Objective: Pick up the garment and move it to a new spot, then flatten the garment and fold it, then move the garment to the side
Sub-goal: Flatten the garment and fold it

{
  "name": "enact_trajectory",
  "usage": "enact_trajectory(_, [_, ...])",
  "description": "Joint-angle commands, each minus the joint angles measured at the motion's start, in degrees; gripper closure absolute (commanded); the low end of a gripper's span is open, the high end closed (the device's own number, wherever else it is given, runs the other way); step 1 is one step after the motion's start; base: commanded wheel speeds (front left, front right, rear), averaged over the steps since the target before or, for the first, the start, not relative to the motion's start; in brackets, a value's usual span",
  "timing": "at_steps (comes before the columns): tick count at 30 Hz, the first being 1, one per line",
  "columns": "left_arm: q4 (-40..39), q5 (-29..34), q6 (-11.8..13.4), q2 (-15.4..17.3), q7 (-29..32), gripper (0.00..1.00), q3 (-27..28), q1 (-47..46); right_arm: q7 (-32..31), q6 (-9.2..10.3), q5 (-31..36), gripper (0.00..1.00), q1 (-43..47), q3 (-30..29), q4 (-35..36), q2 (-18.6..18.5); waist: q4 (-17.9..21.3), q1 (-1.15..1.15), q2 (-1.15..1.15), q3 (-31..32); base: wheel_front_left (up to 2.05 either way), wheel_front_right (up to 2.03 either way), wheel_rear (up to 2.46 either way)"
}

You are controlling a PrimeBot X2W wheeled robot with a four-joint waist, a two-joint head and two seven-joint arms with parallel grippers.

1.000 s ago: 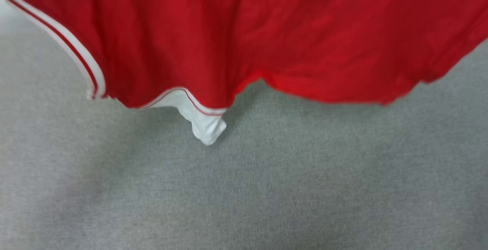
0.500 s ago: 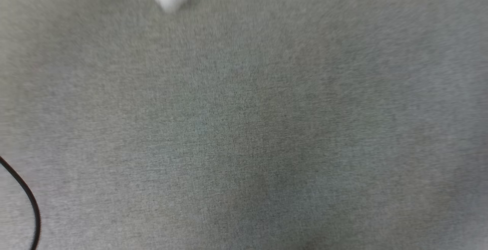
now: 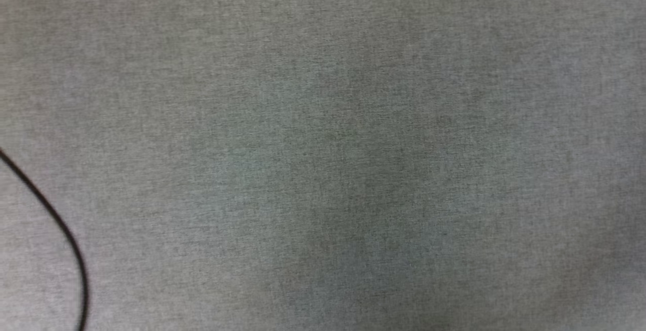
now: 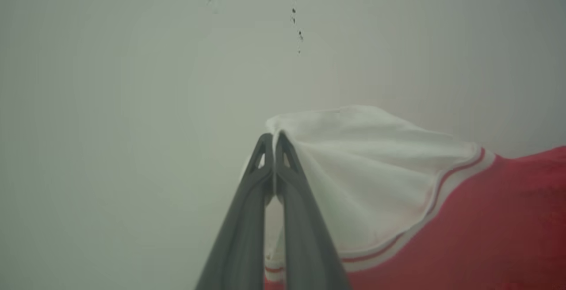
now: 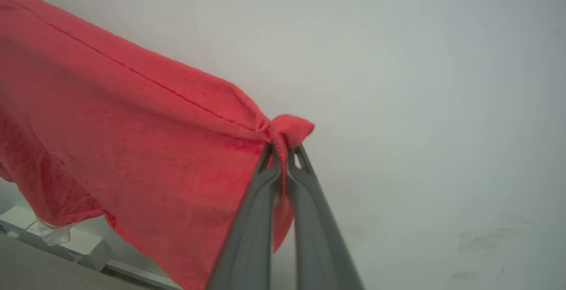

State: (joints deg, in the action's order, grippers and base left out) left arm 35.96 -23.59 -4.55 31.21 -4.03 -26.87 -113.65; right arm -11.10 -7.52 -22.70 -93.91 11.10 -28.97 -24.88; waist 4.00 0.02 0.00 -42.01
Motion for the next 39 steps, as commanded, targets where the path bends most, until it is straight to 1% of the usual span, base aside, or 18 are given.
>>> enact_trajectory(1, [0.9, -0.73, -0.22, -0.45, -1.17, 1.0, 0.19, 2.34, 0.86, 0.06, 0.27, 1.0, 1.07, 1.32, -1.14, 0.32, -0.3, -0.02, 0.0, 0.13, 0.0, 0.0, 0.0])
enact_trajectory(7, [3.07, -3.47, -1.11, -2.74, -6.4, 1.0, -1.42, 14.42, 5.09, 0.06, -1.07, 1.0, 7.52, 6.67, -5.98, 1.11, -1.4, -0.02, 0.0, 1.93, 0.0, 0.0, 0.0])
enact_trajectory(12, [1.22, -5.22, -1.38, -3.96, -9.29, 1.0, -3.15, 27.69, 7.29, 0.05, -3.97, 1.0, 17.03, 9.24, -7.57, 1.01, -2.26, -0.02, 0.0, 5.65, 0.0, 0.0, 0.0])
enact_trajectory(14, [-0.07, -5.64, -1.35, -4.06, -9.88, 1.0, -3.94, 34.06, 8.51, 0.05, -5.28, 1.0, 21.29, 10.19, -7.92, 0.7, -2.46, -0.02, 0.0, 7.64, 0.0, 0.0, 0.0])
enact_trajectory(17, [-3.32, -5.75, -0.81, -2.97, -10.35, 1.0, -5.36, 43.43, 9.16, 0.05, -6.86, 1.0, 27.72, 12.43, -8.34, 0.35, -2.72, -0.02, 0.0, 10.7, 0.0, 0.0, 0.0])
enact_trajectory(19, [-6.12, -5.92, -0.5, -1.53, -10.47, 1.0, -6.32, 50.11, 9.44, 0.05, -8.34, 1.0, 31.61, 13.91, -8.05, 0.21, -2.89, -0.02, 0.0, 12.78, 0.0, 0.0, 0.0])
enact_trajectory(21, [-8.88, -6.39, -0.7, 0.05, -10.08, 1.0, -7.55, 56.27, 9.69, 0.05, -9.76, 1.0, 35.3, 14.89, -7.6, -0.2, -3.21, -0.02, 0.0, 14.88, 0.0, 0.0, 0.0])
enact_trajectory(26, [-16.72, -7.48, -0.6, 4.15, -7.34, 1.0, -10.89, 69.75, 9.54, 0.05, -12.61, 1.0, 44.86, 18.74, -4.7, -2.65, -4.11, -0.02, 0.0, 19.97, 0.0, 0.0, 0.0])
enact_trajectory(32, [-26.3, -8.34, -0.79, 9.42, -2.75, 1.0, -15.5, 82.32, 7.32, 0.05, -17.26, 1.0, 55.89, 22.49, -0.11, -7.65, -4.86, -0.02, 0.0, 25.15, 0.0, 0.0, 0.0])
enact_trajectory(34, [-28.79, -8.7, -0.39, 11.37, -1.37, 1.0, -16.51, 85.54, 6.53, 0.05, -18.54, 1.0, 58.82, 22.81, 0.91, -9.47, -4.89, -0.02, 0.0, 26.53, 0.0, 0.0, 0.0])
enact_trajectory(39, [-34.18, -9.87, 0.75, 14.88, 1.43, 1.0, -18.77, 93.04, 5.31, 0.05, -19.91, 1.0, 65.4, 23.54, 3.12, -13.51, -4.81, -0.02, 0.0, 29.58, 0.0, 0.0, 0.0])
